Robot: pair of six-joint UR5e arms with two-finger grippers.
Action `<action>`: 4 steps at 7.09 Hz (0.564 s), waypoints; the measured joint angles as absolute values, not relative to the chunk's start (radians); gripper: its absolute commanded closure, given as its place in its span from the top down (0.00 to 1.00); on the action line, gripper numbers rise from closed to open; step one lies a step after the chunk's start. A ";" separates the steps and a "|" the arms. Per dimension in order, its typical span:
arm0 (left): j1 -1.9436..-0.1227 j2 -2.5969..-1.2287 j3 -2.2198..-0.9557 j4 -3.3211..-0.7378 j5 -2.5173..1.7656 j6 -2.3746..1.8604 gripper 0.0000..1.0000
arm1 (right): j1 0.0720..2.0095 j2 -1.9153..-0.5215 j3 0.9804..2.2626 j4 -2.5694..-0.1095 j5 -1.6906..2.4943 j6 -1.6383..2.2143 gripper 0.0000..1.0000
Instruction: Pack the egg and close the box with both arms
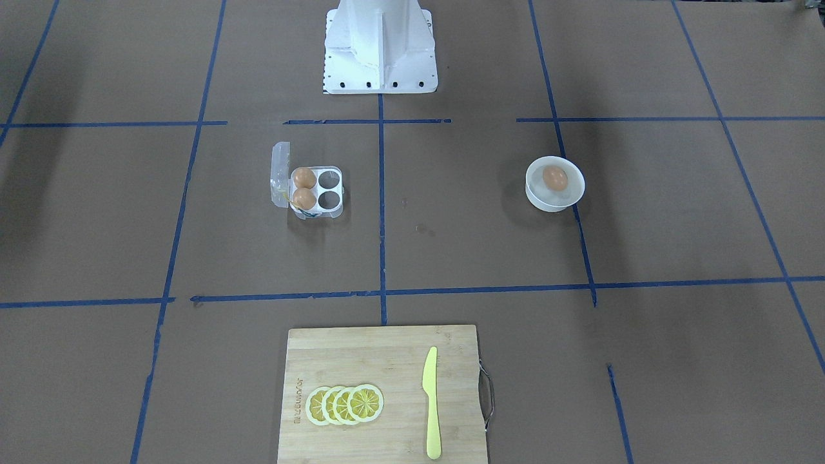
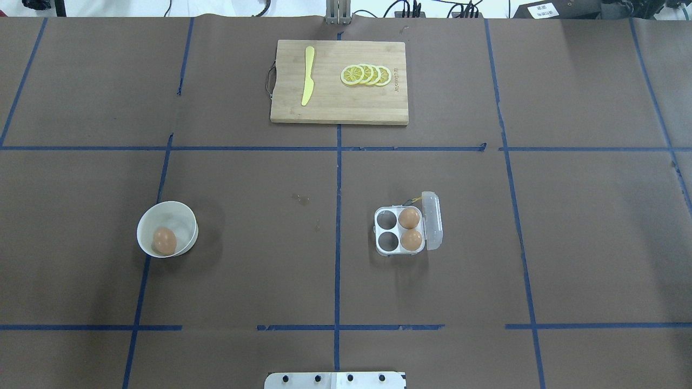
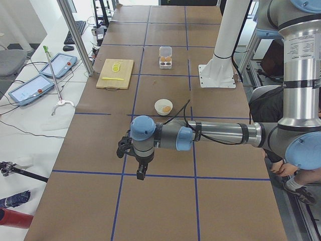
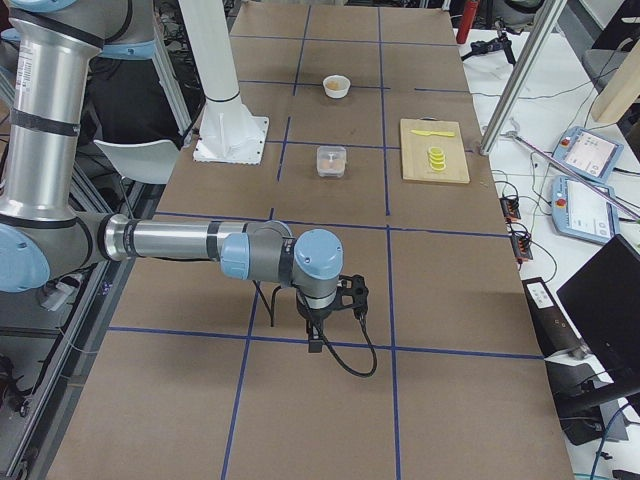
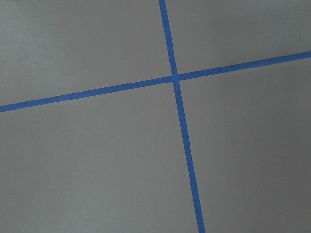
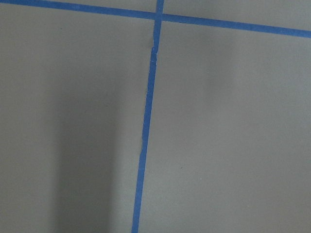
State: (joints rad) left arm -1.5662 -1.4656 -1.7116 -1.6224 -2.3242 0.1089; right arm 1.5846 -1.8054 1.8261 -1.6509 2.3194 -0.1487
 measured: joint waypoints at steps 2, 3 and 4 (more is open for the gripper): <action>-1.567 -1.466 -1.713 -1.625 -2.327 0.109 1.00 | 1.584 -1.805 1.834 -1.650 2.319 -0.149 1.00; -1.567 -1.469 -1.721 -1.626 -2.327 0.111 1.00 | 1.583 -1.802 1.846 -1.649 2.319 -0.148 1.00; -1.565 -1.474 -1.726 -1.634 -2.324 0.113 1.00 | 1.581 -1.798 1.858 -1.649 2.319 -0.143 1.00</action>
State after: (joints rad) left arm -1.5651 -1.4737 -1.7256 -1.6340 -2.3244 0.1135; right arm 1.5812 -1.7981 1.8584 -1.6491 2.3194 -0.1432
